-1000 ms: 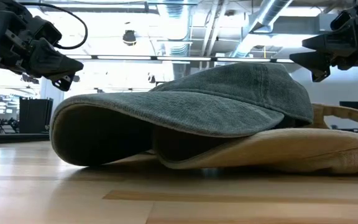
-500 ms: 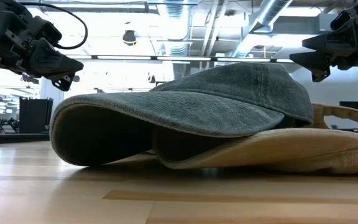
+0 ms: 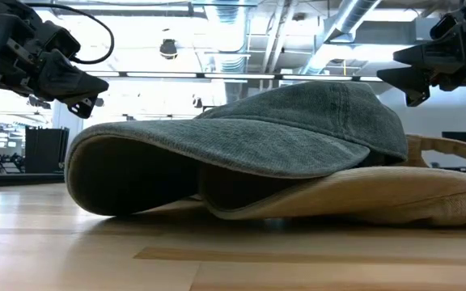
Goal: Pick & Place hat
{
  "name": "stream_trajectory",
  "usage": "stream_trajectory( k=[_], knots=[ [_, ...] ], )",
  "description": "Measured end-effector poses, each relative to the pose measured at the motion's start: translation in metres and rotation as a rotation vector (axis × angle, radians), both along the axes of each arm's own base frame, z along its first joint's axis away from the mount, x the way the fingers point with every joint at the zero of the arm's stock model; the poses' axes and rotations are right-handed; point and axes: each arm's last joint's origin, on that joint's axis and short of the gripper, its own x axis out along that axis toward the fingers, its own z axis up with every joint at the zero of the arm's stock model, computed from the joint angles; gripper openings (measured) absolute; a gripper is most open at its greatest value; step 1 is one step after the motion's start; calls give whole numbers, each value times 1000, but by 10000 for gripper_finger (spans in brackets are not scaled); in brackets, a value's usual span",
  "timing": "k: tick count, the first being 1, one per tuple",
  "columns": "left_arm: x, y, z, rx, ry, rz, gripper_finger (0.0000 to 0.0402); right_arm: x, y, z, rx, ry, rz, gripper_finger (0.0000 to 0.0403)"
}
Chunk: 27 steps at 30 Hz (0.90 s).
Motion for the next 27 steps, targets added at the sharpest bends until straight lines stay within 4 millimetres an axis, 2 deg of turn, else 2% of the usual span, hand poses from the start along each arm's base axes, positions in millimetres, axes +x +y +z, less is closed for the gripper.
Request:
stream_trajectory(
  k=[15,20,23,27],
  knots=[
    [0,0,0,3,-2,-1,6,0,0,0,0,0,0,223],
    [1,0,14,134,-161,-2,6,0,0,0,-38,-4,-9,224],
    [0,0,25,155,-273,3,6,0,-1,3,-123,-28,-24,224],
    [-1,-1,33,106,-348,0,6,-1,-1,12,-133,-123,-30,224]
  ],
)
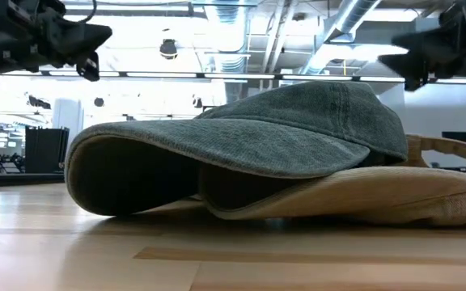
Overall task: Pick & Place hat
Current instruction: Put the bottom gray cap into the right transparent bin
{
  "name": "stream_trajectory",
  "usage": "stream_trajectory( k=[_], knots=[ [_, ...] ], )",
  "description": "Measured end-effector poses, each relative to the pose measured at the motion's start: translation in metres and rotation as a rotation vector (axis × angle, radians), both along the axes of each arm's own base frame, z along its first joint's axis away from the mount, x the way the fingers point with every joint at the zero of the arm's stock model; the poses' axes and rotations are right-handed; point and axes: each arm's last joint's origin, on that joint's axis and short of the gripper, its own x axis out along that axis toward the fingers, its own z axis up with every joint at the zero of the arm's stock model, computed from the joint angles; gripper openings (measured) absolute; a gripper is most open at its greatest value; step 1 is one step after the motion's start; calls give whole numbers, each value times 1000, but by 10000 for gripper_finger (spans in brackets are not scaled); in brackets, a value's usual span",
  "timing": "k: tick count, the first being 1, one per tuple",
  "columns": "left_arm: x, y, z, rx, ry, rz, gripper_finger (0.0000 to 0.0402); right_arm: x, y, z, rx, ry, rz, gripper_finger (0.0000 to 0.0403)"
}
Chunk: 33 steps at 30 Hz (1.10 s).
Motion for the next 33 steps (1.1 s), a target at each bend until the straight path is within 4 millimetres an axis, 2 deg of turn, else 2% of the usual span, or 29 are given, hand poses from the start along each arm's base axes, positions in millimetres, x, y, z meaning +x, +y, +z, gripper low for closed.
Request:
stream_trajectory(
  k=[3,10,13,17,23,30,33],
  knots=[
    [0,-1,2,1,-18,-13,6,-3,0,11,27,-122,8,224],
    [0,-2,3,-56,-19,-32,6,-12,-1,33,260,-368,84,224],
    [1,-2,2,-76,-15,-36,6,-13,-2,38,270,-379,71,223],
    [2,-2,3,-70,-19,-35,6,-14,-4,41,189,-382,-50,222],
    [4,-1,1,-74,4,-34,6,-15,-7,40,313,-401,-103,221],
    [10,3,-2,-103,27,87,6,-14,-7,40,149,-370,-162,221],
    [15,6,1,-103,46,145,6,-10,-6,40,118,-273,-172,221]
  ],
)
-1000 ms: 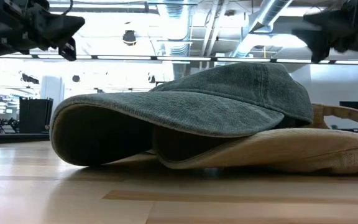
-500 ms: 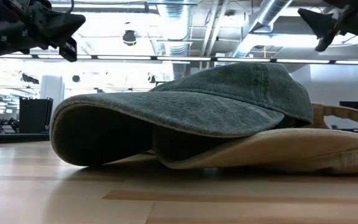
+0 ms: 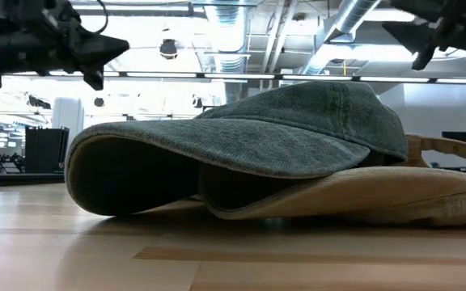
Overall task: Pick & Place hat
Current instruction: Put the bottom gray cap into the right transparent bin
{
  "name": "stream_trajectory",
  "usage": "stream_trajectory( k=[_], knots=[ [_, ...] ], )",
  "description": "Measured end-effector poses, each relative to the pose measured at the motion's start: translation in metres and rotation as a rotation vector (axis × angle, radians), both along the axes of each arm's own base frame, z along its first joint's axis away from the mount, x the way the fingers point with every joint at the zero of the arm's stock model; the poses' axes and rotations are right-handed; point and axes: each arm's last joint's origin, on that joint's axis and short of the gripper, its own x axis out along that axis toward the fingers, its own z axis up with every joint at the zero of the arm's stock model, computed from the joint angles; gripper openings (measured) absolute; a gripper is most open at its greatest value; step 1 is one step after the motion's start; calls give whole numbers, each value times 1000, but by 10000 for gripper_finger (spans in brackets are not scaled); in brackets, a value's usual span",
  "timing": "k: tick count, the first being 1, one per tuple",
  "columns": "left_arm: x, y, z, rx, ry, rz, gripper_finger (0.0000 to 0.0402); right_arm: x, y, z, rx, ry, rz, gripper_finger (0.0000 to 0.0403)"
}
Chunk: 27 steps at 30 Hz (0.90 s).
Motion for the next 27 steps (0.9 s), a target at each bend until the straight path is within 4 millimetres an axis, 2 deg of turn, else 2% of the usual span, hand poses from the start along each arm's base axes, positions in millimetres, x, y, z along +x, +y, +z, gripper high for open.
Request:
stream_trajectory(
  k=[8,14,18,23,27],
  knots=[
    [36,6,17,119,163,22,6,23,2,5,-25,355,10,221],
    [63,15,7,116,351,19,6,46,8,3,-48,551,38,221],
    [70,14,-4,88,409,-78,6,62,16,4,-67,622,76,221],
    [72,8,-9,59,424,-194,9,81,30,6,-99,705,137,221],
    [73,0,-8,63,417,-276,33,97,43,6,-110,761,165,221]
  ],
)
